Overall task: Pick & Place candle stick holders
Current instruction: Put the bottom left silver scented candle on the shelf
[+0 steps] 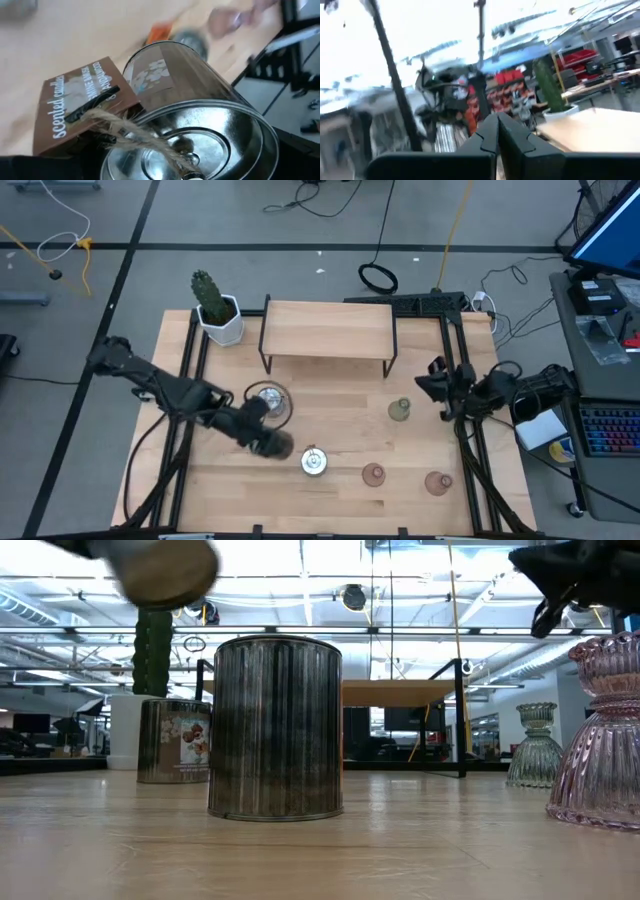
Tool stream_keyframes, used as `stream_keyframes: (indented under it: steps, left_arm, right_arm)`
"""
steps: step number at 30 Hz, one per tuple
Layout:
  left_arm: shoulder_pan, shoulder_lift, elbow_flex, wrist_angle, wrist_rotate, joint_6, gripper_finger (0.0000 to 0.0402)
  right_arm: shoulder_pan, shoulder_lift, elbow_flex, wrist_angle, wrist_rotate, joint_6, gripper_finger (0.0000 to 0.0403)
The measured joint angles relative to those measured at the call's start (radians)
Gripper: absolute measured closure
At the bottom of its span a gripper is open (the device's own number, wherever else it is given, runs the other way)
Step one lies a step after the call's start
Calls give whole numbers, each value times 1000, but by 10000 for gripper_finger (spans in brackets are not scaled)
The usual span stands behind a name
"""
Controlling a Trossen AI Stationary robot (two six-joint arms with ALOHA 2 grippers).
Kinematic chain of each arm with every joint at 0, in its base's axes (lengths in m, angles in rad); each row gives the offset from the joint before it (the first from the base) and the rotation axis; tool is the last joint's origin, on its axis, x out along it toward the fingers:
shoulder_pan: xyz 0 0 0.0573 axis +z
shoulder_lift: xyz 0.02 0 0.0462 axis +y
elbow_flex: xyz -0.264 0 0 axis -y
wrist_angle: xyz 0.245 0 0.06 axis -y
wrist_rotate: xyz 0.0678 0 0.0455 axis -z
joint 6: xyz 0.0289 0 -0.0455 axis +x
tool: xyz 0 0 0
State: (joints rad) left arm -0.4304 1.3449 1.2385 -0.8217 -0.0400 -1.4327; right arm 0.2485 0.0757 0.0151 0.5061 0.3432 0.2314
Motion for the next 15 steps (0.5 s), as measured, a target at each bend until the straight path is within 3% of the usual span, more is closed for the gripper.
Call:
stream_keyframes:
  steps: [15]
  left_arm:
    - [240,294,410,-67,11,476,38]
  right_arm:
    - [0,4,0,138,-5,16,399]
